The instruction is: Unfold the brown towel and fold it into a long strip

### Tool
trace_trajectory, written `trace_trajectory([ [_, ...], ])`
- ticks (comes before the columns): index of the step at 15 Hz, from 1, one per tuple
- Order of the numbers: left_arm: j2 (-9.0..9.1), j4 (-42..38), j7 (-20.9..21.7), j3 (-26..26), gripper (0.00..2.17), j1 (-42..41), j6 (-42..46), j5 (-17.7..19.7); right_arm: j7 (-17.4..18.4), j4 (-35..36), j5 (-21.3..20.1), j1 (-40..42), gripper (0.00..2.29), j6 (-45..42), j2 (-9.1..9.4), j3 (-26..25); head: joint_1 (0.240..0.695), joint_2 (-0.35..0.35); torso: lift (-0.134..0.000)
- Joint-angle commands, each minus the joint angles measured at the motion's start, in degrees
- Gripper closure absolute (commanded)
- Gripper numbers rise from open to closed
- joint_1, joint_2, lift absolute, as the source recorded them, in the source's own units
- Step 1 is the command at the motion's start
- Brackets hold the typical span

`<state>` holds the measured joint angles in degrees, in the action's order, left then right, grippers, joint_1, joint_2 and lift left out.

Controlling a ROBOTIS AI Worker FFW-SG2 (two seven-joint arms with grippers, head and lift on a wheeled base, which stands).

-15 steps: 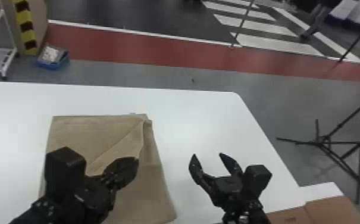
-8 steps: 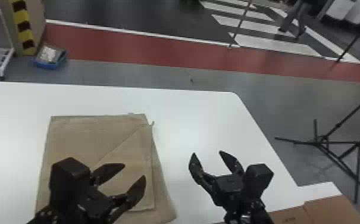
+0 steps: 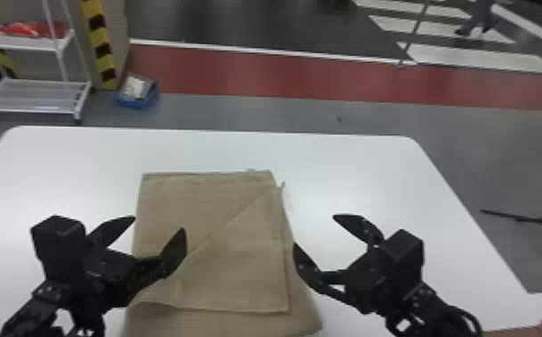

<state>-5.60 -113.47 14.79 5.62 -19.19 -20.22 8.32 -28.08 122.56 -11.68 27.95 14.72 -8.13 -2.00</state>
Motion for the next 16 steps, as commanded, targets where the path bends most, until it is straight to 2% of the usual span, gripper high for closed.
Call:
trace_trajectory([
  [1,0.67,1.9,-0.3,-5.9,0.03,-0.1,0.6,3.7,-5.8,3.9,-6.3,0.1,0.11,5.6,-0.92,1.0,0.695,-0.109,-0.096],
  [2,1.03,2.4,-0.4,-7.9,0.03,-0.2,0.6,4.3,-10.3,5.1,-9.2,0.2,0.11,6.0,-1.45,1.1,0.695,-0.035,-0.096],
  [4,1.11,3.8,-0.4,-11.2,0.04,-0.2,0.6,6.8,-16.4,6.0,-16.0,0.1,0.11,8.4,-1.97,2.6,0.695,0.022,-0.096],
  [5,1.11,4.2,-0.3,-12.0,0.04,-0.3,0.6,7.2,-19.3,6.0,-18.9,-0.4,0.12,9.5,-2.76,3.5,0.695,0.044,-0.096],
  [7,1.11,4.7,-0.1,-12.6,0.04,-0.4,0.6,7.4,-24.8,6.0,-23.9,-2.0,0.12,11.8,-3.20,5.6,0.695,0.096,-0.096],
  [9,1.11,5.2,0.1,-12.6,0.04,-0.4,0.7,7.7,-27.5,5.8,-29.5,-4.2,0.12,15.1,-3.64,8.4,0.695,0.115,-0.096],
  [14,1.11,5.3,0.5,-12.4,0.04,-0.3,0.6,7.7,-35.5,4.3,-35.2,-7.6,0.12,19.7,-4.08,12.7,0.695,0.133,-0.096],
  [16,1.11,5.6,0.6,-12.4,0.04,-0.3,0.6,7.7,-37.6,1.9,-37.5,-9.7,0.13,21.8,-4.26,14.1,0.695,0.137,-0.096],
])
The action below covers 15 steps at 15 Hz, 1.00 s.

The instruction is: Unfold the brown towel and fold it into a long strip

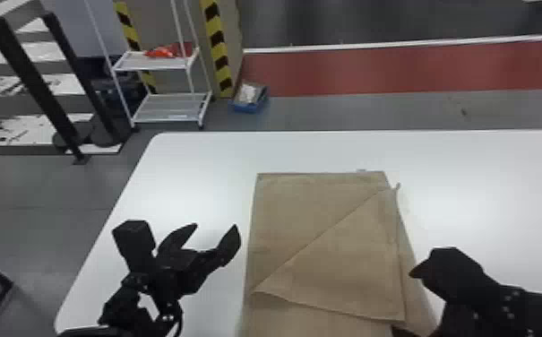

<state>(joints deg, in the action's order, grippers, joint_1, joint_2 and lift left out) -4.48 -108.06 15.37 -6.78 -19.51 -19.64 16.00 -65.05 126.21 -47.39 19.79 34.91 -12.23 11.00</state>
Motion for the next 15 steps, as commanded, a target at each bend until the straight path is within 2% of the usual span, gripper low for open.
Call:
trace_trajectory([
  [1,0.00,0.3,0.0,0.0,0.04,0.1,0.0,0.0,-1.0,-3.0,-2.9,-2.3,0.13,2.3,-0.16,1.8,0.695,0.135,-0.096],
  [8,0.00,0.8,0.3,0.1,0.04,0.1,0.2,0.0,-0.9,-9.2,-6.1,-6.4,0.19,4.8,0.37,5.7,0.695,0.129,-0.096],
  [15,0.00,1.4,0.5,0.2,0.04,0.1,0.9,0.0,2.3,-9.2,-5.5,-7.5,0.29,5.0,1.33,5.6,0.695,0.129,-0.096],
])
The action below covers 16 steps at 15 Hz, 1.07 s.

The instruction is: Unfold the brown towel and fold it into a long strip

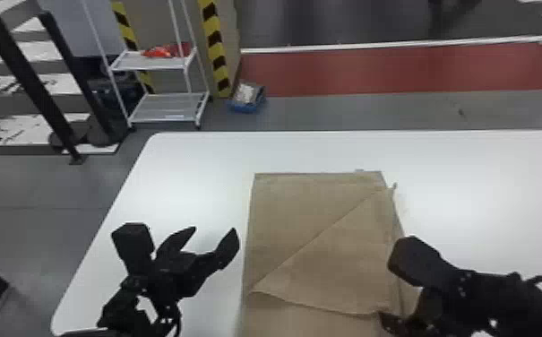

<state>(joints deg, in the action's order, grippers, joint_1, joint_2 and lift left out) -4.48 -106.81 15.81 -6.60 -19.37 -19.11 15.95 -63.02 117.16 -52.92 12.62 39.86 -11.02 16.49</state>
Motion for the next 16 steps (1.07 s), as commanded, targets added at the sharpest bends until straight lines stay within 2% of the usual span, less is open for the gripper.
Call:
trace_trajectory([
  [1,0.00,0.2,0.0,0.0,0.04,0.0,0.3,0.0,0.5,-0.3,-0.1,-0.5,0.35,0.0,0.12,0.2,0.695,0.129,-0.096],
  [3,0.00,0.3,0.0,0.0,0.04,-0.1,0.3,0.0,0.4,-0.3,-0.3,-0.7,0.53,0.0,0.12,0.3,0.695,0.130,-0.096],
  [4,0.00,0.3,0.0,0.0,0.04,-0.1,0.5,0.0,-0.2,-0.3,-0.3,-0.7,0.72,-0.2,0.12,0.3,0.695,0.130,-0.096],
  [7,0.00,0.3,0.0,0.0,0.04,-0.1,0.5,0.0,-1.5,-0.2,-0.2,-0.6,1.46,-0.3,0.03,0.1,0.695,0.134,-0.096],
  [8,0.00,0.3,0.0,0.0,0.04,0.0,0.5,0.0,-1.7,-0.2,0.0,-0.6,1.63,-0.5,0.03,-0.1,0.695,0.135,-0.096],
  [10,0.00,0.3,0.0,0.0,0.04,0.0,0.5,0.0,-2.1,0.4,0.4,-0.2,1.66,-0.9,0.03,-1.0,0.695,0.135,-0.096],
  [11,0.00,0.3,0.1,0.0,0.04,0.0,0.5,0.0,-2.7,1.1,0.8,-0.1,1.78,-1.0,0.03,-1.8,0.695,0.133,-0.096],
  [12,0.00,0.2,0.1,0.0,0.04,0.0,0.5,0.0,-2.5,1.2,0.9,-0.1,2.09,-0.9,0.03,-2.3,0.695,0.131,-0.096],
  [14,0.00,0.3,0.2,0.2,0.04,0.4,0.5,0.0,-2.1,1.9,1.1,0.3,2.11,-0.9,0.03,-3.5,0.695,0.125,-0.096],
  [16,0.00,0.5,1.7,0.2,0.04,1.6,0.2,0.0,-1.9,4.2,3.4,0.9,2.11,-1.0,0.03,-6.1,0.695,0.113,-0.096],
])
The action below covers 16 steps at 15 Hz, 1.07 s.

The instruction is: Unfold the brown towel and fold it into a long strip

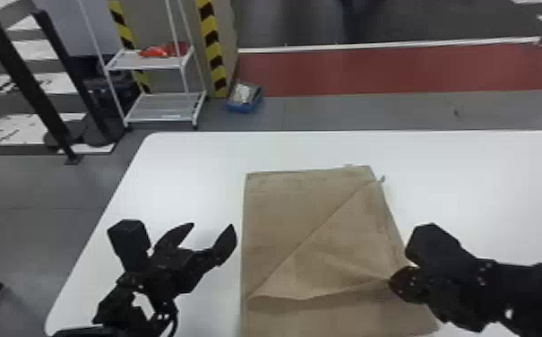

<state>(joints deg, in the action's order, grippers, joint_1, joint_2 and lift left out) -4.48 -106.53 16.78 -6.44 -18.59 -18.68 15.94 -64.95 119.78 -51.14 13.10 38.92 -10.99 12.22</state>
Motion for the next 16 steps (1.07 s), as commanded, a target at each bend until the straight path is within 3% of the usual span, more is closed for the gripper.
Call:
trace_trajectory([
  [1,-0.09,0.4,1.6,-0.1,0.04,2.0,-1.1,-0.2,0.0,3.1,2.3,0.9,2.11,-0.1,0.00,-3.2,0.695,0.107,-0.096],
  [4,-0.35,2.3,3.8,-0.7,0.08,7.1,-5.7,-1.6,-1.5,6.9,4.5,1.8,2.11,-0.1,-0.44,-6.9,0.695,0.068,-0.096],
  [7,-0.53,7.0,3.7,-0.3,0.10,13.7,-7.8,-5.2,-1.8,7.8,7.4,3.1,2.11,0.2,-2.64,-11.3,0.695,0.046,-0.096],
  [12,-0.18,24.7,3.1,4.1,0.10,27.6,-6.8,-15.8,-2.8,7.9,10.2,4.4,2.11,1.1,-5.01,-15.9,0.695,-0.013,-0.096],
  [16,0.00,38.0,1.8,7.8,0.10,36.5,-1.7,-18.6,-3.1,7.9,10.7,4.7,2.12,1.8,-5.54,-16.5,0.695,-0.052,-0.096],
])
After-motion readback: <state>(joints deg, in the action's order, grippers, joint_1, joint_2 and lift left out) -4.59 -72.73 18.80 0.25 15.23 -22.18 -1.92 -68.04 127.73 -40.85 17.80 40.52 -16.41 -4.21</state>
